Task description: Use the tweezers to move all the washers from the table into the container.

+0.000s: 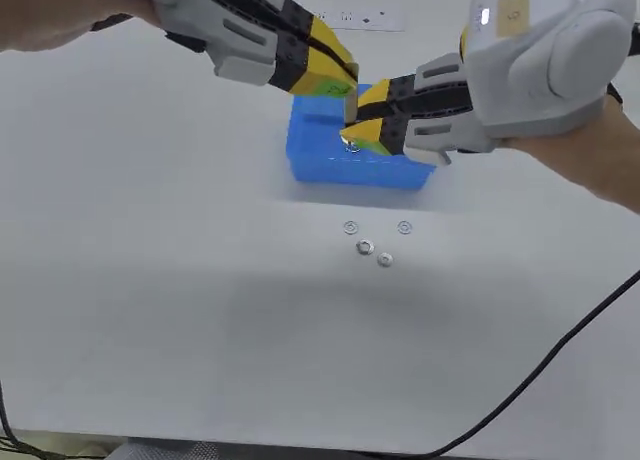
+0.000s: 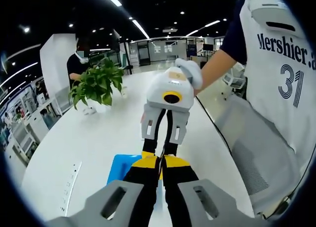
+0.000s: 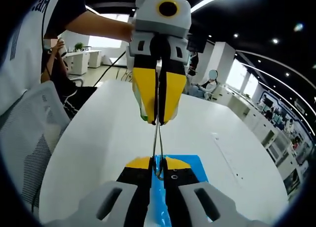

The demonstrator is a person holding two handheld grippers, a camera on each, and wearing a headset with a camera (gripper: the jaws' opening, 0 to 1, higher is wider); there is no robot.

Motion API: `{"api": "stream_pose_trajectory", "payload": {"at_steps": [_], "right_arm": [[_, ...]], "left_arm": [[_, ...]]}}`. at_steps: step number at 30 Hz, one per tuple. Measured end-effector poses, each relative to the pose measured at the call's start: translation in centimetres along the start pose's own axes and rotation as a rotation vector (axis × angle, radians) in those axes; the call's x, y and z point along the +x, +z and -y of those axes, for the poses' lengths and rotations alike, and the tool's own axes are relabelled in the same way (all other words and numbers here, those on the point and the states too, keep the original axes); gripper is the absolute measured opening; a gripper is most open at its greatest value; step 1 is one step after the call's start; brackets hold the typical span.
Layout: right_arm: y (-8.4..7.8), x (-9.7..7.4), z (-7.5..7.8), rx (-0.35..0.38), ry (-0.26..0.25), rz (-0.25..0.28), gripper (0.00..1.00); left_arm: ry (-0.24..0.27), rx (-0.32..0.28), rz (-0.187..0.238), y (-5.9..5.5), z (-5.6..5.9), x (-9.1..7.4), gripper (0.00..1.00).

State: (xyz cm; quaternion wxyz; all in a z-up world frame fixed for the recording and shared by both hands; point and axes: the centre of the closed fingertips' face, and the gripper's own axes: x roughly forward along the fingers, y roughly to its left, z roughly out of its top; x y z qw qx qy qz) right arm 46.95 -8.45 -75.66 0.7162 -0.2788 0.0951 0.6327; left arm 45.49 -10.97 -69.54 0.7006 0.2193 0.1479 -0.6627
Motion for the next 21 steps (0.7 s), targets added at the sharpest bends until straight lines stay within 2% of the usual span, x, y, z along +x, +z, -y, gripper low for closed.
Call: {"api": "stream_pose_trajectory", "payload": {"at_steps": [5,8,16,18,21], "right_arm": [[-1.3,0.4,2.1,0.002,-0.012,-0.011,0.09],[-2.3,1.0,2.9,0.011,-0.015,-0.017,0.09],[-5.6,3.2,3.9,0.037,0.013,-0.049,0.09],[-6.5,3.7,4.2,0.047,0.017,-0.059,0.09],[-7.4,4.1,4.5,0.069,0.018,-0.062,0.09]], "left_arm": [[0.001,0.006,0.002,-0.7,-1.7,0.6,0.06],[0.004,0.005,-0.001,-1.4,-2.8,1.2,0.06],[0.002,-0.037,-0.025,-4.4,-4.7,2.8,0.06],[0.005,-0.051,-0.035,-5.4,-5.2,3.2,0.06],[0.009,-0.067,-0.036,-6.1,-5.7,3.7,0.06]]}}
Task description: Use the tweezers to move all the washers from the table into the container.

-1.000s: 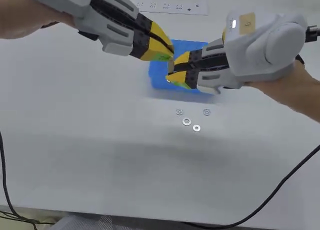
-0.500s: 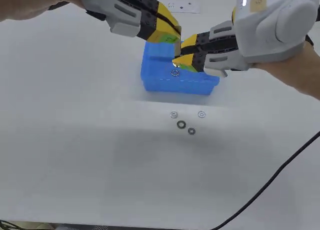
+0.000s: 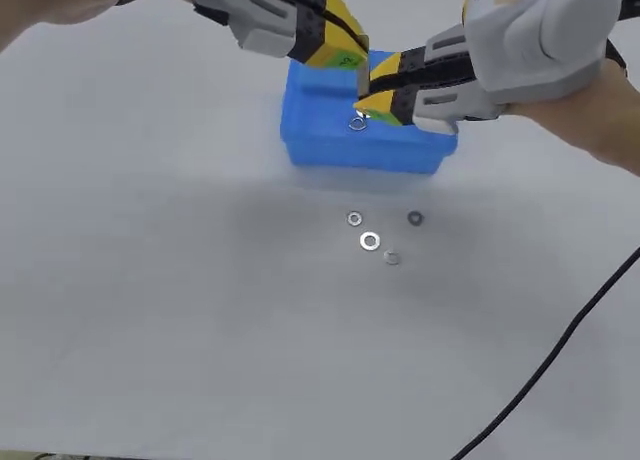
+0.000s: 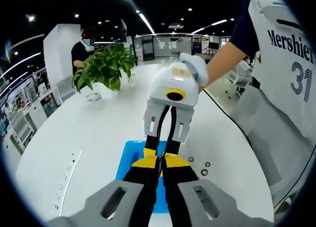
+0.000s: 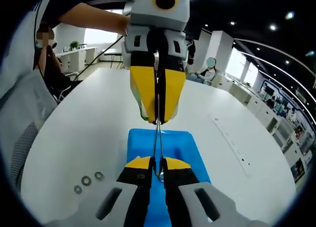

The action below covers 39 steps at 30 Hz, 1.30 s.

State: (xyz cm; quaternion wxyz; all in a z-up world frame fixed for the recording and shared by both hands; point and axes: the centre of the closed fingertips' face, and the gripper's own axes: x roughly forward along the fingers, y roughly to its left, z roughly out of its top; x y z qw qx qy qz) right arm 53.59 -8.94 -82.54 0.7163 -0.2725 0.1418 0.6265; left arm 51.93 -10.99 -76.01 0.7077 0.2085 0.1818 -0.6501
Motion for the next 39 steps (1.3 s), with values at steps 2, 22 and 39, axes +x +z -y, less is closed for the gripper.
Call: {"api": "stream_pose_trajectory", "payload": {"at_steps": [2,22,39], "right_arm": [[-0.6,0.4,0.1,0.01,0.005,-0.005,0.09],[-2.3,0.7,0.1,0.052,0.004,-0.015,0.1],[1.3,-2.1,-0.9,0.018,-0.023,0.012,0.08]], "left_arm": [[-0.003,-0.012,0.0,-0.4,-0.3,0.4,0.06],[-0.016,-0.026,-0.015,-1.5,-0.6,1.9,0.06],[0.012,0.019,0.012,2.3,1.6,-0.2,0.07]]}}
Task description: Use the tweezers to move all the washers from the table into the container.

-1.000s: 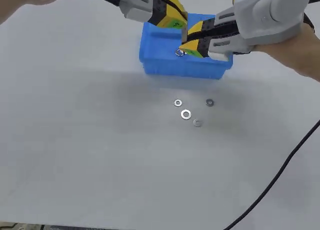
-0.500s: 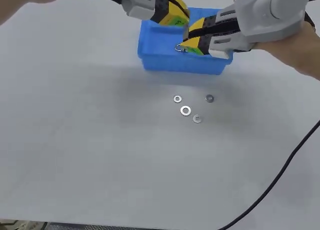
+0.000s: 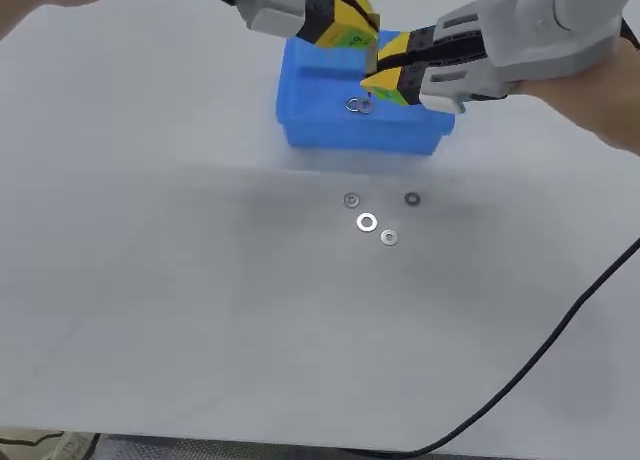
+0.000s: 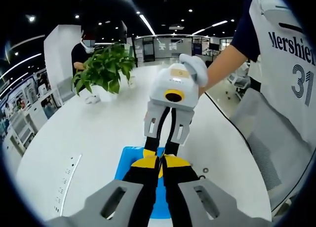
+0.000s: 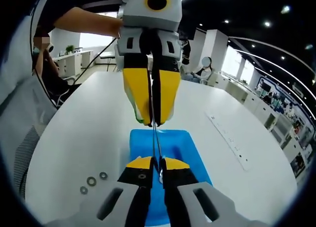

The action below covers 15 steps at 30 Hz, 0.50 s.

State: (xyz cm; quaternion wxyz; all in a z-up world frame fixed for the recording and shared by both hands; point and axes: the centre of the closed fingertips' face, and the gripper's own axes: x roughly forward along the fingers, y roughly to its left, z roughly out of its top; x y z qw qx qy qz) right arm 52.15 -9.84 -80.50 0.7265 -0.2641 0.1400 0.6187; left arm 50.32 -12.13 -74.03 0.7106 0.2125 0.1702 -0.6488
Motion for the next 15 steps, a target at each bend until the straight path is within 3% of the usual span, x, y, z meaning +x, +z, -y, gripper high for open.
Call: {"api": "stream_pose_trajectory", "payload": {"at_steps": [5,12,15], "right_arm": [[1.8,-1.1,-1.2,-0.005,0.004,0.017,0.08],[2.6,-1.6,-2.4,-0.023,0.02,0.015,0.07],[3.0,-1.9,-3.2,-0.036,0.03,0.014,0.07]], "left_arm": [[0.008,0.026,0.013,1.3,1.1,-0.9,0.07],[-0.002,0.065,-0.008,2.1,3.2,-1.4,0.12],[0.0,0.063,0.008,2.8,3.8,-1.7,0.11]]}}
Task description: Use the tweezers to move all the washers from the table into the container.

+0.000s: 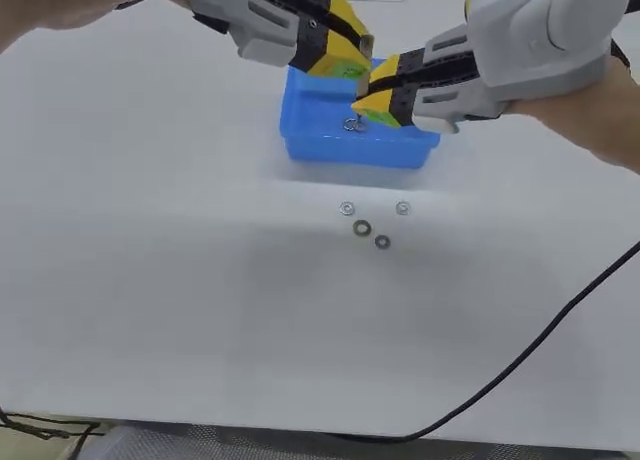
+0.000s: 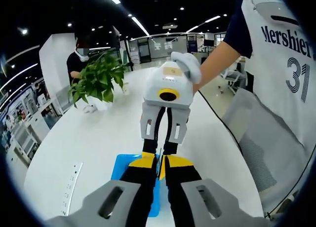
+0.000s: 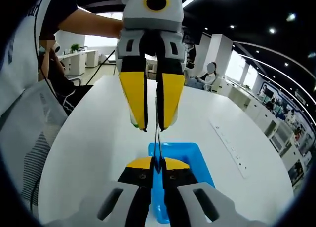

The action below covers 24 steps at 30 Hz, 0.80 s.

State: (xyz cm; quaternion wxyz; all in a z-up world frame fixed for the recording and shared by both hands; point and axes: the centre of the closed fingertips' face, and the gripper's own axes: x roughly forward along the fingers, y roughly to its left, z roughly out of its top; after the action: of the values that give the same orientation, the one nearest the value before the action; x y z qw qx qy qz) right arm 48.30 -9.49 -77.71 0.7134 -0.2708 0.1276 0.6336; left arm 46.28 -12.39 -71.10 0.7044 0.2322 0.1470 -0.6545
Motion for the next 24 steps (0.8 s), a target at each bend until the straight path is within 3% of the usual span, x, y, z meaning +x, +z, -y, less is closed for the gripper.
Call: {"api": "stream_pose_trajectory", "payload": {"at_steps": [2,4,5,14,21,24], "right_arm": [[0.1,0.0,-0.6,-0.011,0.011,-0.004,0.07],[0.4,-0.1,-1.4,-0.021,0.02,-0.009,0.07],[0.3,-0.2,-1.7,-0.02,0.025,-0.015,0.07],[0.0,-0.3,-4.1,0.005,0.044,-0.008,0.07],[-1.6,0.4,-6.7,0.013,0.061,-0.013,0.08],[-2.3,0.6,-7.7,0.025,0.054,-0.021,0.09]], "left_arm": [[-0.004,-0.011,0.021,0.6,0.5,-0.2,0.09],[-0.015,-0.01,0.013,0.6,1.1,-0.2,0.06],[-0.045,-0.024,0.006,0.5,1.8,-0.1,0.07],[-0.029,-0.036,0.014,0.1,3.4,0.1,0.06],[-0.038,-0.045,-0.014,-1.6,5.6,1.1,0.05],[-0.036,-0.044,-0.013,-2.4,5.9,1.7,0.05]]}}
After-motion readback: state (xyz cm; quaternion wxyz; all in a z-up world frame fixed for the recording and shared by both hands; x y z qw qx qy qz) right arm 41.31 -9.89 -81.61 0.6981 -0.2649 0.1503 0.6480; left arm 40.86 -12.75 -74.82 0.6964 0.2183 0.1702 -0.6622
